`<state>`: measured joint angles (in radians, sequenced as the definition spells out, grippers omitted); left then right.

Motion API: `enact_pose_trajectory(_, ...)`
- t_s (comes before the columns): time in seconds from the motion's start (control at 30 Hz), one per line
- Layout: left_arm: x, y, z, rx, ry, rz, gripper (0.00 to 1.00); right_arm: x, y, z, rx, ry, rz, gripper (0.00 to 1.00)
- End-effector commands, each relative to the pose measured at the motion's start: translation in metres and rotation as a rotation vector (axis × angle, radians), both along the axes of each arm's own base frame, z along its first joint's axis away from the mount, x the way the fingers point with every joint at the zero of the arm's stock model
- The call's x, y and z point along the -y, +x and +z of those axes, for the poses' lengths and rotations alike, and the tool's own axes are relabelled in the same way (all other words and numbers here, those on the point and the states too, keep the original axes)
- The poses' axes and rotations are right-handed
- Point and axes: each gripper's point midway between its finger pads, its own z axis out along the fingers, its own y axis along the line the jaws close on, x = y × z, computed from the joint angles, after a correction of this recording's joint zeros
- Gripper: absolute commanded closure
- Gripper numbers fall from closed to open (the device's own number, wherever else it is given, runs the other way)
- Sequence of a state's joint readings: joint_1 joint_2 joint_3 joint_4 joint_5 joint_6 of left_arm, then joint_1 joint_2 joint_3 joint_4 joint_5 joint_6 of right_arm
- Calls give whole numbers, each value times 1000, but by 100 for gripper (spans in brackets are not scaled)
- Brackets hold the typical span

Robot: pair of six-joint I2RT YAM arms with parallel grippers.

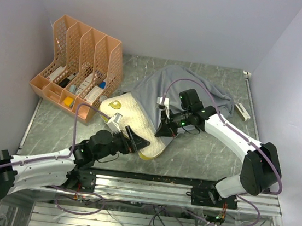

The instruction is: Put the pillow into the pillowcase

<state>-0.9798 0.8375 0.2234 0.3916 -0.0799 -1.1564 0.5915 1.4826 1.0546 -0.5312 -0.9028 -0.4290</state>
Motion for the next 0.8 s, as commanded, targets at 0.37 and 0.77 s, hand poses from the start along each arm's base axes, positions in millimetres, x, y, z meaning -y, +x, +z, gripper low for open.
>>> enact_pose_trajectory(0.37, 18, 12, 13, 42, 111, -32, 10, 4, 5, 22, 35, 62, 2, 90)
enact_pose_trajectory(0.77, -7, 3, 6, 7, 152, 8, 14, 4, 30, 11, 123, -36, -171, 60)
